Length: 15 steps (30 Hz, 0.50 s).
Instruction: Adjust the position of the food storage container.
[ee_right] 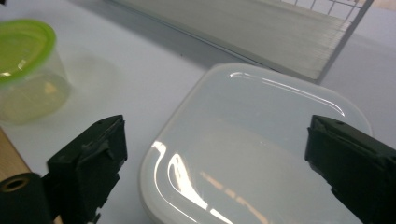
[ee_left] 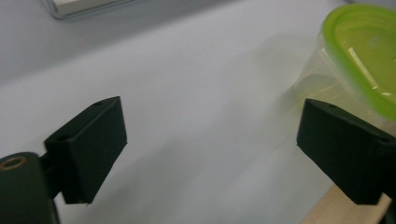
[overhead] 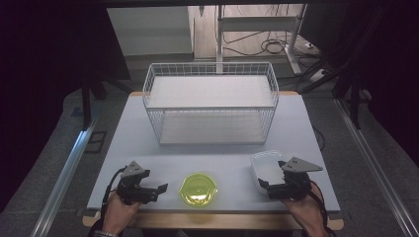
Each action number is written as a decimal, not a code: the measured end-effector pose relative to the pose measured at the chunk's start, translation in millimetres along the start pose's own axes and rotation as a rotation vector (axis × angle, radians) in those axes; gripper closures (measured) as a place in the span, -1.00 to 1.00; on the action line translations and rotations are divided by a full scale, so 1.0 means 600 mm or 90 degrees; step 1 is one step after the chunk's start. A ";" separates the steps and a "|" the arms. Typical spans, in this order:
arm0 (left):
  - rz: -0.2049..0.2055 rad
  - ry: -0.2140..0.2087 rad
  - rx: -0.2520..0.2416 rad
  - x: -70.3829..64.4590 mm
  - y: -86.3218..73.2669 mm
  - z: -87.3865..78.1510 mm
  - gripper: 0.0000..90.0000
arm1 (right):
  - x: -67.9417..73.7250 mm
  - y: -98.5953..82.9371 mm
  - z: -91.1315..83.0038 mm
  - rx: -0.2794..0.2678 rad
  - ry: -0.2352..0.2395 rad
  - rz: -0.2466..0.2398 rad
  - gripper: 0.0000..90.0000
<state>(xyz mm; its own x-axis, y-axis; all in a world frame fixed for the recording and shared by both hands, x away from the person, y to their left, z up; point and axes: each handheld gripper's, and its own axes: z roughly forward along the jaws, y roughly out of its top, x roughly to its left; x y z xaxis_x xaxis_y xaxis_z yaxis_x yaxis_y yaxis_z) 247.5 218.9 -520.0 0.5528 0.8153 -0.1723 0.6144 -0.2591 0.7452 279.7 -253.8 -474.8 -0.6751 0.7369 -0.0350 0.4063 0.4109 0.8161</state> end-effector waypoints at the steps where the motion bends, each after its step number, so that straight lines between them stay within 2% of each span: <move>1: 0.005 0.011 0.003 -0.001 0.000 0.001 -0.85 | 0.001 -0.001 0.000 0.001 -0.004 0.000 -0.82; 5: 0.008 0.000 -0.009 0.001 0.000 -0.001 -0.88 | 0.001 0.001 -0.003 -0.002 -0.008 0.012 -0.69; 9: 0.011 0.006 -0.016 0.002 -0.001 -0.003 -0.84 | 0.001 0.000 -0.001 0.006 -0.010 0.021 -0.63; 15: 0.021 0.003 -0.021 0.001 -0.003 0.000 -0.69 | 0.001 -0.002 0.003 0.023 -0.014 0.030 -0.50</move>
<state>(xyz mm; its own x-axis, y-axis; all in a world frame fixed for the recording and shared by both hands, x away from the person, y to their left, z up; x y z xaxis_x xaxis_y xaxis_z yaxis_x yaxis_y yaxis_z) 246.7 220.0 -521.5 0.5703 0.8086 -0.1444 0.5772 -0.2694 0.7709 279.9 -252.9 -476.9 -0.6417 0.7669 -0.0102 0.4596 0.3952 0.7954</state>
